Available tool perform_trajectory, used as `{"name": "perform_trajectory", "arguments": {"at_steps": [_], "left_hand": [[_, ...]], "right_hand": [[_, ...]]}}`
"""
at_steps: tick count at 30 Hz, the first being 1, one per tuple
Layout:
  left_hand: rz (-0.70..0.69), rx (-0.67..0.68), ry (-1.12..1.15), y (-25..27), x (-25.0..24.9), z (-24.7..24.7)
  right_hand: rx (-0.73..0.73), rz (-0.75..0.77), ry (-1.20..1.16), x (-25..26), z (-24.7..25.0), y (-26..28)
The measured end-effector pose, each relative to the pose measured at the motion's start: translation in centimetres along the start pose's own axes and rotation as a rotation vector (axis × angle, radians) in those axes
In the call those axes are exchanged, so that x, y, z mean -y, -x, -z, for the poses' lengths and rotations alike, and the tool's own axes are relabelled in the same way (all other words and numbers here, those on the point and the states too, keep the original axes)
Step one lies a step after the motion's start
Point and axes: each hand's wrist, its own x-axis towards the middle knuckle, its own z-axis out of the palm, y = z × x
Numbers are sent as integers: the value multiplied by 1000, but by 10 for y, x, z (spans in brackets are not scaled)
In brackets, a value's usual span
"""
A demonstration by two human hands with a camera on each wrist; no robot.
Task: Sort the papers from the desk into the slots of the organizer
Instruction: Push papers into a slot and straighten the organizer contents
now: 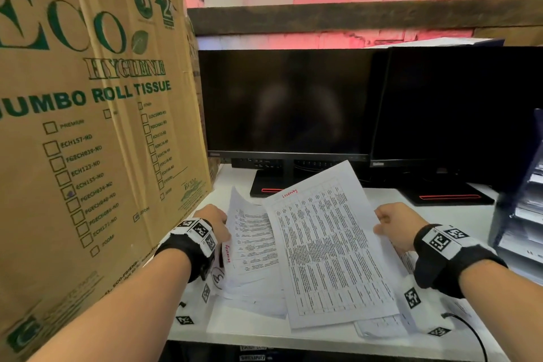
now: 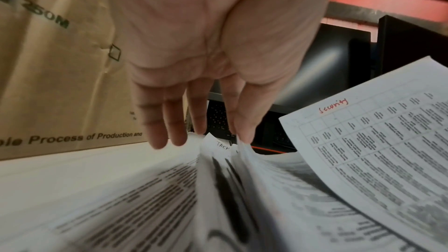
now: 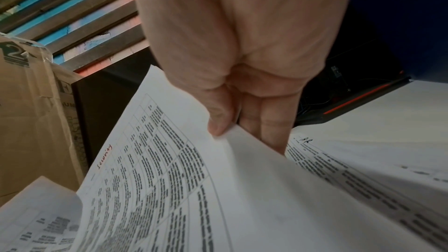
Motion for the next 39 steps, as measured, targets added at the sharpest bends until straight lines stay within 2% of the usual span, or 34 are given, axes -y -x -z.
{"name": "perform_trajectory", "arguments": {"at_steps": [5, 10, 14, 17, 22, 29, 31, 36, 39], "left_hand": [[6, -93, 93, 0, -10, 7], [-45, -154, 549, 6, -16, 28], [-149, -229, 759, 16, -14, 49], [-202, -217, 879, 25, -17, 62], [-284, -205, 910, 37, -33, 72], [-367, -133, 745, 38, -60, 68], [-410, -104, 712, 39, -73, 64], [-494, -43, 686, 41, -105, 52], [-530, -6, 672, 40, -120, 47]], "right_hand": [[-34, 23, 20, -2, 0, -3], [-91, 73, -53, -4, 8, -7], [-120, 150, -235, -1, 14, -5], [-175, 187, -340, 5, 15, -3], [-377, 244, -327, 11, 23, -4], [-548, 274, -337, -3, 49, -2], [-525, 288, -338, -7, 57, -2], [-349, 313, -331, -14, 65, 4], [-294, 285, -327, -25, 68, 11]]}}
